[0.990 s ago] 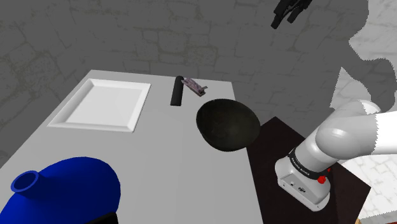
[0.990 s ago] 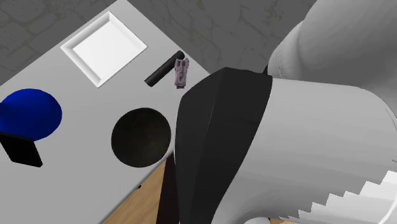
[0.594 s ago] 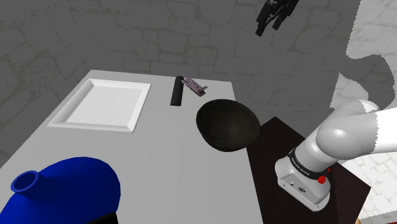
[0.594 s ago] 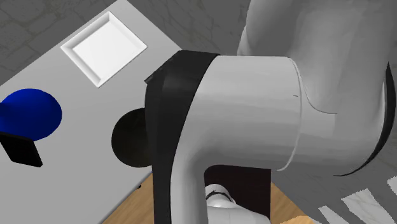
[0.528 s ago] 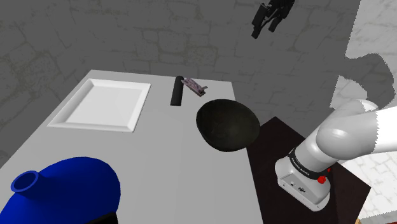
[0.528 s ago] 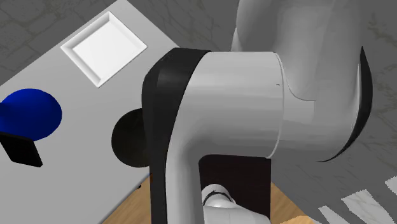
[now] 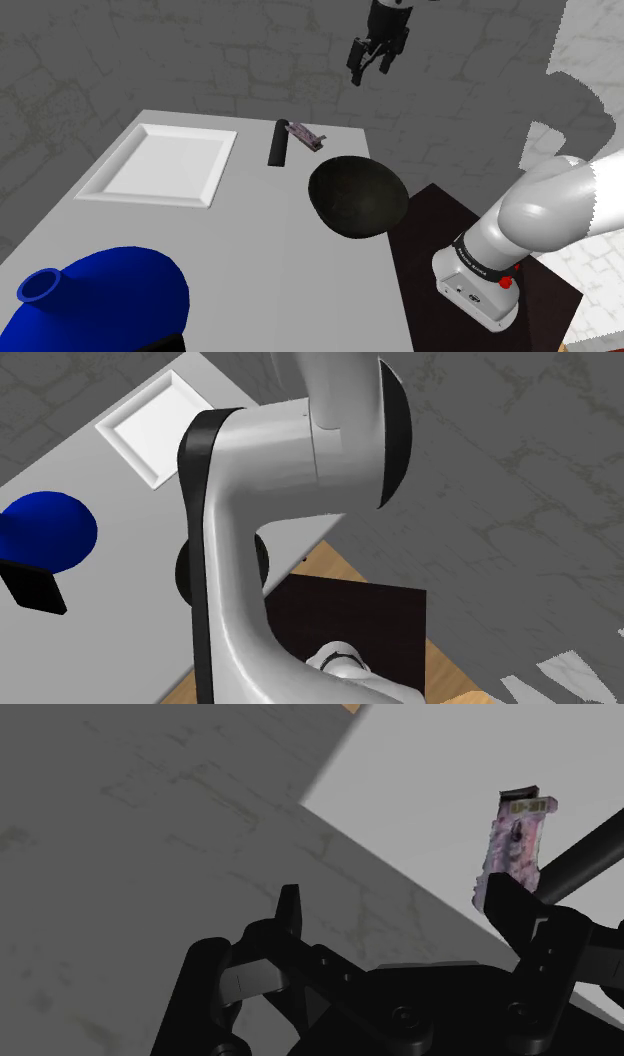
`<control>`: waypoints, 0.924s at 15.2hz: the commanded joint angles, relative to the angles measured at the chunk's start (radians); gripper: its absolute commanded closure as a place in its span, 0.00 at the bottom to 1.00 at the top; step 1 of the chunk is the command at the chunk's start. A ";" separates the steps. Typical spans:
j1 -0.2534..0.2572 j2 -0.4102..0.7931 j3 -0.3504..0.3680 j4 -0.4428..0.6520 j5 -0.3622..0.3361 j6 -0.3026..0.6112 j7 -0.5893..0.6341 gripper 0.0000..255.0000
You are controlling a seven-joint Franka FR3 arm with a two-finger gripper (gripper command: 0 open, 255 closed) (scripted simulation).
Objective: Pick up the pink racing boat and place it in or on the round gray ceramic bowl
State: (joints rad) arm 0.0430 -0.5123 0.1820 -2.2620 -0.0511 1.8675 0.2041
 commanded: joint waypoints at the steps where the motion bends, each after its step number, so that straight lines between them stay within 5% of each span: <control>1: 0.006 0.058 0.034 0.010 0.001 0.027 0.042 0.00; 14: 0.045 0.507 0.194 0.213 -0.096 0.124 0.302 0.00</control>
State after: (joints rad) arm 0.0841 -0.0455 0.3683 -2.0738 -0.1342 1.9879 0.4862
